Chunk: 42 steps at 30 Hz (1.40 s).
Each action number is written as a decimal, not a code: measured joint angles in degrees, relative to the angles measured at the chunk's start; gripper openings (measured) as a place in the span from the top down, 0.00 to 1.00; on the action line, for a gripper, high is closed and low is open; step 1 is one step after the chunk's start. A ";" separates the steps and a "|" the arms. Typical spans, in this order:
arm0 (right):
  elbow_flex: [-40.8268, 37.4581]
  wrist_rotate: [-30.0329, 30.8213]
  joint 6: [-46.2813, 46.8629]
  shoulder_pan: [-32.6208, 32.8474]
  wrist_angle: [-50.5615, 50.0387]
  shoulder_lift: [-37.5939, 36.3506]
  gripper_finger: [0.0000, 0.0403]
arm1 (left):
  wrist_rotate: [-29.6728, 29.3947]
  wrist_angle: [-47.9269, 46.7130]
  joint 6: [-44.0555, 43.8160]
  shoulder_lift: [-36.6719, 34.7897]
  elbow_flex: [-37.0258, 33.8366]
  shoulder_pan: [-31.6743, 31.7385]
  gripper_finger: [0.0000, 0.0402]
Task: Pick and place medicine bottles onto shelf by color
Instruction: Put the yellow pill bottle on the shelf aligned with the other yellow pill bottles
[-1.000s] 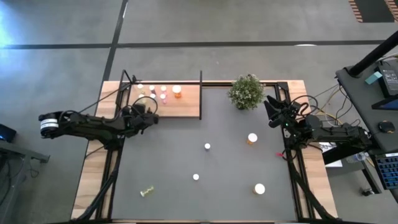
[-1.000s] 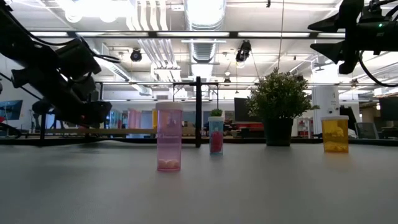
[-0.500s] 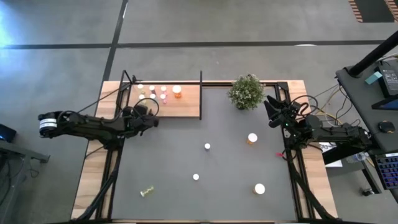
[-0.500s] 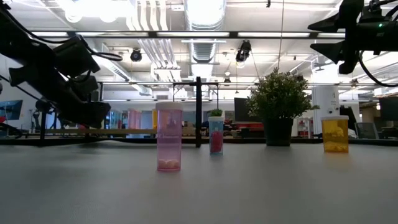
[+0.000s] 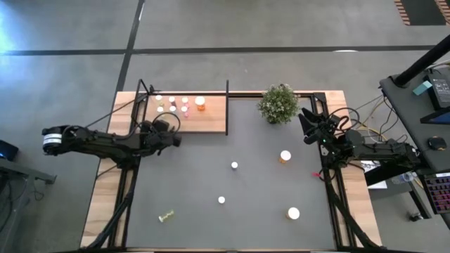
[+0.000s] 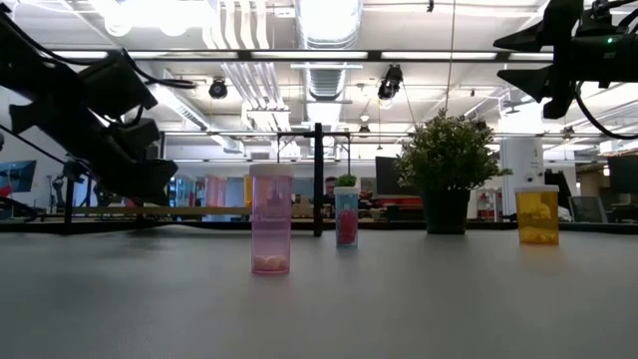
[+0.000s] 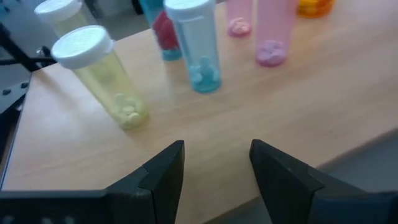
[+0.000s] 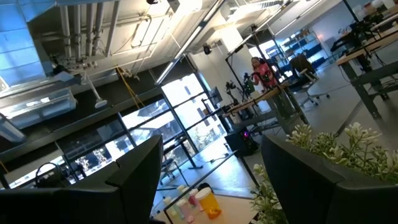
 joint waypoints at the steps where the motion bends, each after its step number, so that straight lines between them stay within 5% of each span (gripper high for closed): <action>1: 0.00 0.00 0.02 -0.02 0.02 0.02 0.35 | -0.01 0.00 0.56 -0.02 0.00 -0.38 0.57; 29: 0.00 -0.02 0.00 -0.02 -0.02 0.00 0.35 | 5.16 0.48 1.03 -3.54 -0.15 -10.89 0.57; 42: 0.00 -0.01 0.00 -0.01 -0.02 0.00 0.35 | 8.57 -0.23 18.46 -3.63 -0.13 -10.89 0.57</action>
